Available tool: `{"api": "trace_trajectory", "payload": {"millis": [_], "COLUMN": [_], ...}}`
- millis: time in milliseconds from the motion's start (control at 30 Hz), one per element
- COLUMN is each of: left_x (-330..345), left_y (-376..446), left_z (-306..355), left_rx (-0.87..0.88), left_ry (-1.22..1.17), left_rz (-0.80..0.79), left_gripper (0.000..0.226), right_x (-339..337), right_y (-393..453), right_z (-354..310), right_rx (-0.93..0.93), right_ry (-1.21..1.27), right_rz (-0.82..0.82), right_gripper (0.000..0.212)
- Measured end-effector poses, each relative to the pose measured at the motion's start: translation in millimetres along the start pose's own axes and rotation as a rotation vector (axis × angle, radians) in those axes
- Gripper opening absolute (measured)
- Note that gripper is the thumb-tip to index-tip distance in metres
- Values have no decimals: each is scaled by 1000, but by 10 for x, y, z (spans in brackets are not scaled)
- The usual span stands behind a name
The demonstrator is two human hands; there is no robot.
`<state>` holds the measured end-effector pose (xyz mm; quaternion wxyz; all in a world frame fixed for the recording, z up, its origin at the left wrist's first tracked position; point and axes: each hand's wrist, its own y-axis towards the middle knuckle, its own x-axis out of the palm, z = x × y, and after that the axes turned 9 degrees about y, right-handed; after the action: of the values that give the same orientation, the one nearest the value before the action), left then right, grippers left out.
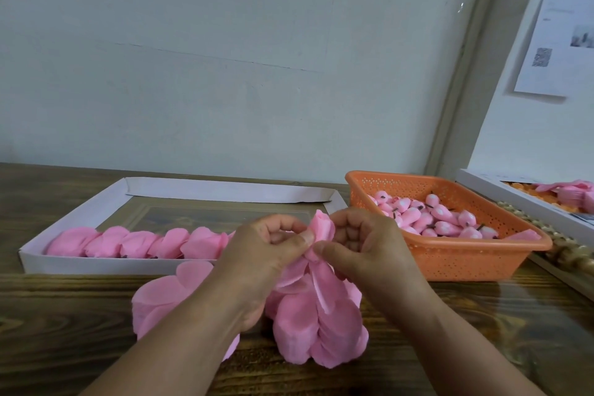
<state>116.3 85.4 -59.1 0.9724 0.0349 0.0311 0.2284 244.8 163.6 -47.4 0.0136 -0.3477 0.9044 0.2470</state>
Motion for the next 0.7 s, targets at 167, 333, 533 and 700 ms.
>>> {"api": "trace_trajectory", "payload": {"millis": [167,333,533,700], "left_x": [29,40,38,46], "left_y": [-41,-29,1,17], "left_z": [23,1,60,45], "left_rx": [54,-17,-279,-242], "left_ry": [99,41,-680,-766], "left_rz": [-6,-8,-35,-90], "left_gripper": [37,14,23,25], "right_x": [0,27,-30,-58], "right_y": [6,25,58,68], "right_z": [-17,19,77,89], "right_rx": [-3,-52,-55,-119], "right_ry": [-20,-63,-36,-29], "right_rz": [15,128,314,401], "right_gripper": [14,22,20,24]}}
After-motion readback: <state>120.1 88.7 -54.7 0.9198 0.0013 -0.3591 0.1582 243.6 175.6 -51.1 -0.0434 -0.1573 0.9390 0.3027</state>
